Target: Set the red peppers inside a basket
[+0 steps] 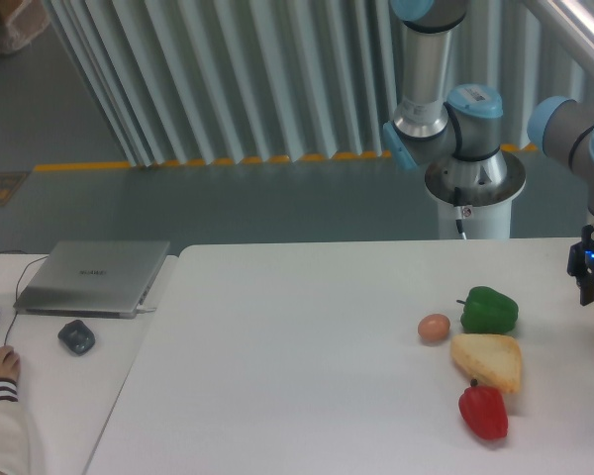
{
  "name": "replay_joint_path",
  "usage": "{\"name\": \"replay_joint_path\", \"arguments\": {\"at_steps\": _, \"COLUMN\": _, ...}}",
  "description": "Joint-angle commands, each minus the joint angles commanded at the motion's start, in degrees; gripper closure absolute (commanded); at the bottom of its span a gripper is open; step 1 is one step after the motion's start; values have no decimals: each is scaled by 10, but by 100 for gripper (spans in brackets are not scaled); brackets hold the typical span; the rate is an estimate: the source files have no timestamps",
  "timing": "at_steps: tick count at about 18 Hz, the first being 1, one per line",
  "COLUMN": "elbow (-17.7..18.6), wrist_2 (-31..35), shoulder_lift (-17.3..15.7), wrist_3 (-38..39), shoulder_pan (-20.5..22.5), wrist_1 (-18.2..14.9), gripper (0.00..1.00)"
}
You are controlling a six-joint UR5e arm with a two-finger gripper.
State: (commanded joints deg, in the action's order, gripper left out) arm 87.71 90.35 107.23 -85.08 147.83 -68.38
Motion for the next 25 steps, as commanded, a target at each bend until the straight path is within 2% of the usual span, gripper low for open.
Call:
{"name": "replay_joint_path", "arguments": {"at_steps": 8, "elbow": 7, "wrist_2": 0, "shoulder_lift": -1, "wrist_3": 15, "shoulder_pan": -7, "wrist_1": 3, "gripper": 0}}
{"name": "replay_joint_path", "arguments": {"at_steps": 9, "elbow": 27, "wrist_2": -2, "shoulder_lift": -4, "wrist_3": 18, "shoulder_pan": -4, "wrist_1": 15, "gripper": 0}}
{"name": "replay_joint_path", "arguments": {"at_steps": 10, "elbow": 32, "wrist_2": -2, "shoulder_lift": -4, "wrist_3": 17, "shoulder_pan": -4, "wrist_1": 32, "gripper": 0}}
{"name": "replay_joint_path", "arguments": {"at_steps": 12, "elbow": 33, "wrist_2": -2, "shoulder_lift": -4, "wrist_3": 17, "shoulder_pan": -5, "wrist_1": 33, "gripper": 0}}
{"name": "replay_joint_path", "arguments": {"at_steps": 14, "elbow": 40, "wrist_2": -60, "shoulder_lift": -4, "wrist_3": 43, "shoulder_pan": 3, "wrist_1": 36, "gripper": 0}}
{"name": "replay_joint_path", "arguments": {"at_steps": 15, "elbow": 45, "wrist_2": -68, "shoulder_lift": -7, "wrist_3": 50, "shoulder_pan": 8, "wrist_1": 38, "gripper": 0}}
{"name": "replay_joint_path", "arguments": {"at_steps": 21, "elbow": 44, "wrist_2": -37, "shoulder_lift": -17, "wrist_3": 55, "shoulder_pan": 11, "wrist_1": 42, "gripper": 0}}
{"name": "replay_joint_path", "arguments": {"at_steps": 25, "elbow": 48, "wrist_2": -42, "shoulder_lift": -15, "wrist_3": 108, "shoulder_pan": 5, "wrist_1": 47, "gripper": 0}}
